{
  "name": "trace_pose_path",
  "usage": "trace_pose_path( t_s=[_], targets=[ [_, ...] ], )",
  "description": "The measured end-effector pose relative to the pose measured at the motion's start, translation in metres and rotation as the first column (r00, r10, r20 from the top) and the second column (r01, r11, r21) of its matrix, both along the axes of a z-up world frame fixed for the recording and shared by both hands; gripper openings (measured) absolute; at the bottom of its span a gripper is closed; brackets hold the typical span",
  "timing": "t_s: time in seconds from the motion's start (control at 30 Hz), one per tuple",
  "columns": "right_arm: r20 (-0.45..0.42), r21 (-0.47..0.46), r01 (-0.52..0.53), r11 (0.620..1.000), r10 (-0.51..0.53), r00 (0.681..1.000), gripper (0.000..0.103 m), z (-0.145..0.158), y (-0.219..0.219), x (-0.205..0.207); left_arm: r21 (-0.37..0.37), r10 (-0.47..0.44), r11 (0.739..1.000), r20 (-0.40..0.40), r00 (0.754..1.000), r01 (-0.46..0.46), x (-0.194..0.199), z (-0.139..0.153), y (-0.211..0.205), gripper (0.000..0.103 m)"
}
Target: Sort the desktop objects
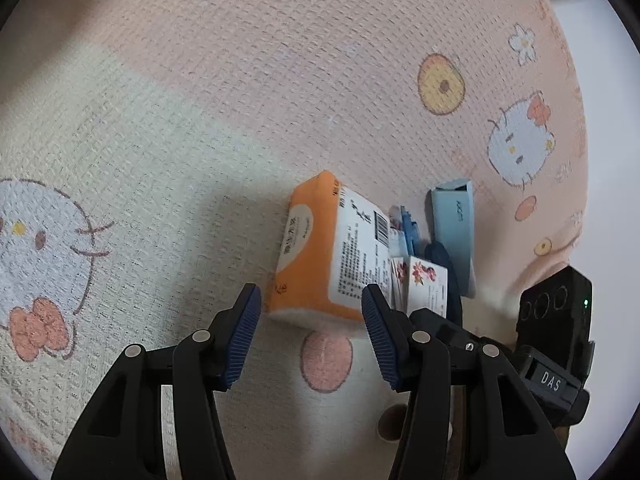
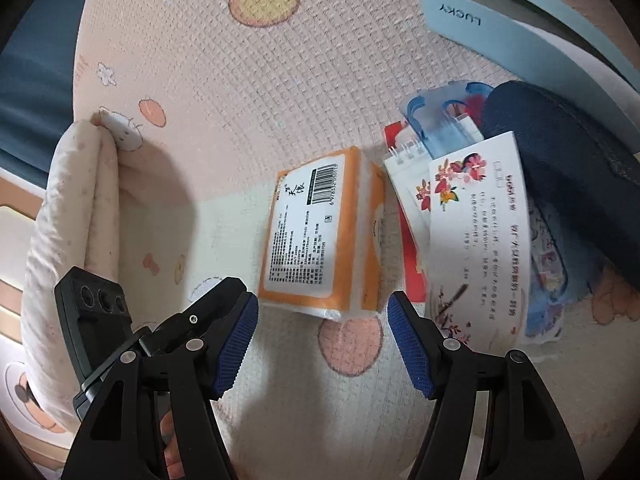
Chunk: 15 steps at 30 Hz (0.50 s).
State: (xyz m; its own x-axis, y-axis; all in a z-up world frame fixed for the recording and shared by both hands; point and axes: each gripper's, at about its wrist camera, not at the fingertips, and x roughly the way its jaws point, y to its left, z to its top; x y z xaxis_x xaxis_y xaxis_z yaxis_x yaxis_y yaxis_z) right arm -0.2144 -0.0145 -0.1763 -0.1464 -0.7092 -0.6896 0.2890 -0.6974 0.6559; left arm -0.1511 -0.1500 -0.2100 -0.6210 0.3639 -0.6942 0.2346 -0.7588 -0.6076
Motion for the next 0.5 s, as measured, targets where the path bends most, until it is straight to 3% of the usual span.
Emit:
trace_pose_path(
  t_s=[0.07,0.13,0.2,0.23,0.27,0.33,0.5],
  targets=[
    [-0.008,0.004,0.002,1.000,-0.002,1.000,0.066,-0.003,-0.005,-0.002,0.016,0.009,1.000,-0.005,1.000,-0.009,-0.003,-0.003,-0.002,0.056],
    [-0.027,0.004,0.002,1.000,-0.002,1.000,0.063,-0.004,-0.010,-0.007,0.029,0.011,1.000,-0.006,1.000,-0.011,-0.007,-0.006,-0.004,0.046],
    [-0.064,0.006,0.006,1.000,-0.005,0.998,0.036,-0.005,-0.013,-0.013,0.030,0.001,1.000,-0.002,1.000,-0.001,-0.012,-0.008,-0.004,0.041],
    [-0.066,0.037,0.013,0.999,-0.010,0.998,0.032,-0.007,-0.015,-0.017,0.030,-0.006,1.000,0.007,1.000,0.005,-0.015,-0.010,-0.003,0.040],
    [-0.050,0.057,0.017,0.998,-0.014,0.999,0.032,-0.010,-0.015,-0.020,0.030,-0.009,1.000,0.016,1.000,0.009,-0.017,-0.012,-0.003,0.038],
    [-0.012,0.009,0.029,1.000,-0.029,1.000,0.031,-0.016,-0.011,-0.025,0.034,-0.014,0.999,0.024,1.000,0.014,-0.019,-0.016,0.001,0.033],
    [0.012,-0.026,0.053,0.998,-0.053,0.999,0.030,-0.023,-0.002,-0.020,0.014,-0.022,1.000,0.016,1.000,0.021,-0.015,-0.015,0.008,0.030]
  ],
)
